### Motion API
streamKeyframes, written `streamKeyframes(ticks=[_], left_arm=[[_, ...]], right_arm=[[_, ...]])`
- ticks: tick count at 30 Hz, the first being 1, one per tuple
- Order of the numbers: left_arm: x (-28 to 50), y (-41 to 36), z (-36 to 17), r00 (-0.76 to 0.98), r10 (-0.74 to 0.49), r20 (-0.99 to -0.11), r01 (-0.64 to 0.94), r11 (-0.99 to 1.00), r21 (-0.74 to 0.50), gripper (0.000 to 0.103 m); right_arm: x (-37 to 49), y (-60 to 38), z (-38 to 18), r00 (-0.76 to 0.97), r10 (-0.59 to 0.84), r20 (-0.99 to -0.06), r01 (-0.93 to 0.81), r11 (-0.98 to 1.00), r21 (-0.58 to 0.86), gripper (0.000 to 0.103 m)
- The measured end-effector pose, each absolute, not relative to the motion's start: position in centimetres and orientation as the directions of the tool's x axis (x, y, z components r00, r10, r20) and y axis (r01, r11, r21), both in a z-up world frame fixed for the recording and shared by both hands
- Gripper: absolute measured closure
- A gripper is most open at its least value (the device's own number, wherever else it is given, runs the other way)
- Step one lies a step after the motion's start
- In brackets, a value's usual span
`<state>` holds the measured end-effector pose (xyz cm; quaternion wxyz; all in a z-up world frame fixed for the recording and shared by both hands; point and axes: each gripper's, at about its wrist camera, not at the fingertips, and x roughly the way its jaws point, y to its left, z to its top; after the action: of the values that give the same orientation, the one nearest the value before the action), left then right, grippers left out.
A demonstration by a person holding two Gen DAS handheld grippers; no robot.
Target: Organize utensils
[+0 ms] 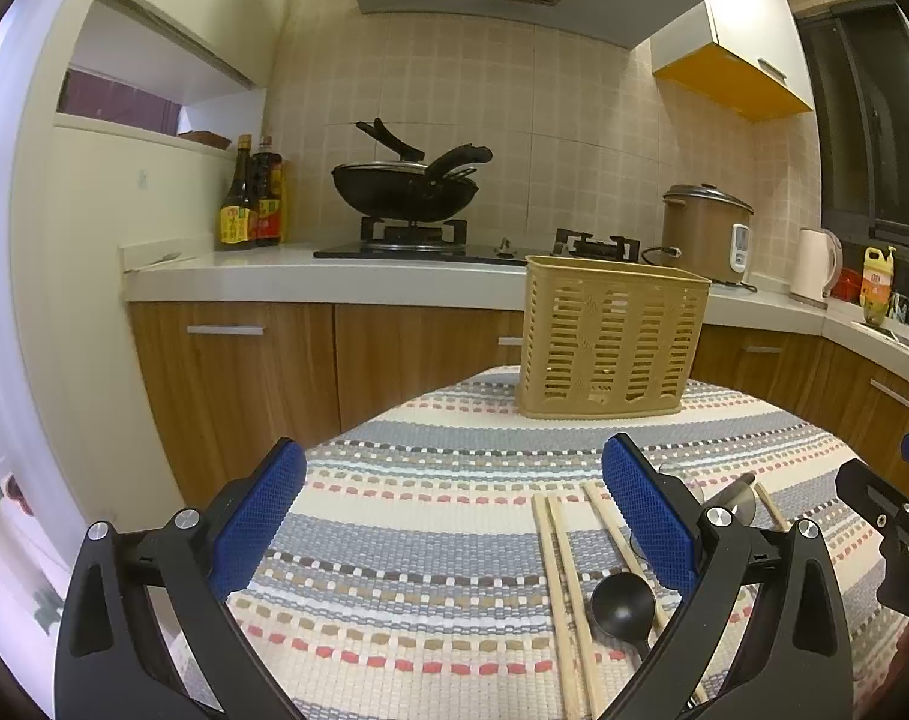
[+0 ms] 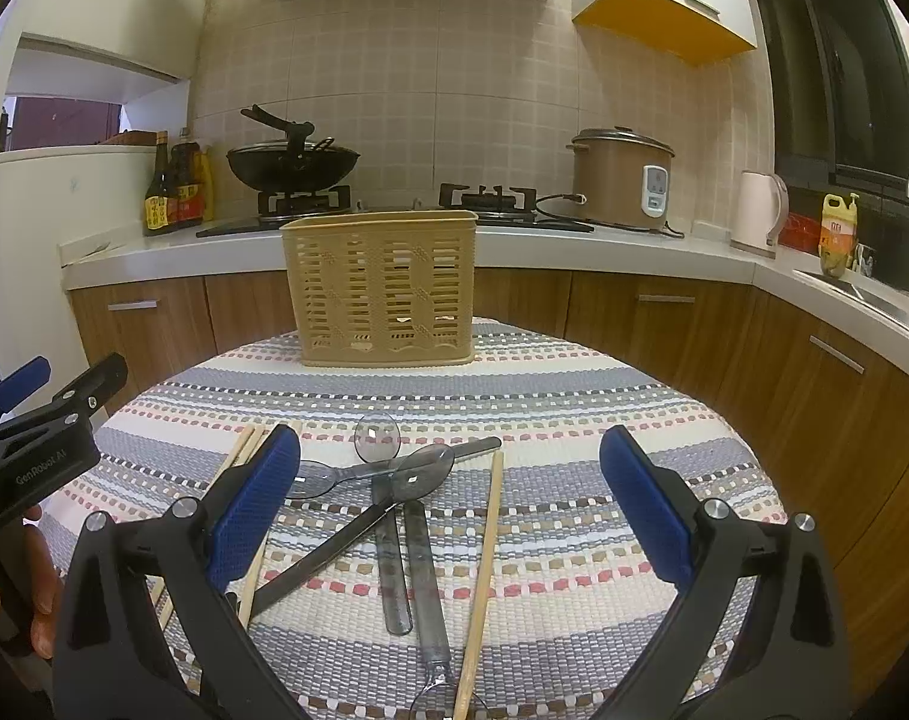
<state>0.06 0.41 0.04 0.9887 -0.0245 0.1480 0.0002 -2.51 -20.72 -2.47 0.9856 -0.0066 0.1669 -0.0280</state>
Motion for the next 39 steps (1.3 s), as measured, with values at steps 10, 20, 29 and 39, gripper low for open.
streamKeyframes(ticks=[10,20,29,39], left_arm=[[0.06,0.52,-0.04,0.956,-0.002,-0.293,-0.013,0.999,-0.050,0.007],[0.23,0.77,-0.28,0.956,0.000,-0.294,-0.018,0.998,-0.058,0.007],[0.21,0.84,-0.42,0.955,-0.002,-0.297,-0.017,0.998,-0.062,0.007],[0.27,0.87,-0.53,0.954,-0.004,-0.301,-0.016,0.998,-0.066,0.007]], right_arm=[[-2.48,-20.77,-2.51,0.943,-0.055,-0.328,0.049,0.998,-0.024,0.007],[-2.50,-20.56,-2.65,0.943,-0.054,-0.328,0.047,0.999,-0.026,0.007],[-2.52,-20.41,-2.67,0.942,-0.052,-0.330,0.043,0.999,-0.032,0.007],[-2.40,-20.29,-2.70,0.942,-0.051,-0.332,0.043,0.999,-0.033,0.007]])
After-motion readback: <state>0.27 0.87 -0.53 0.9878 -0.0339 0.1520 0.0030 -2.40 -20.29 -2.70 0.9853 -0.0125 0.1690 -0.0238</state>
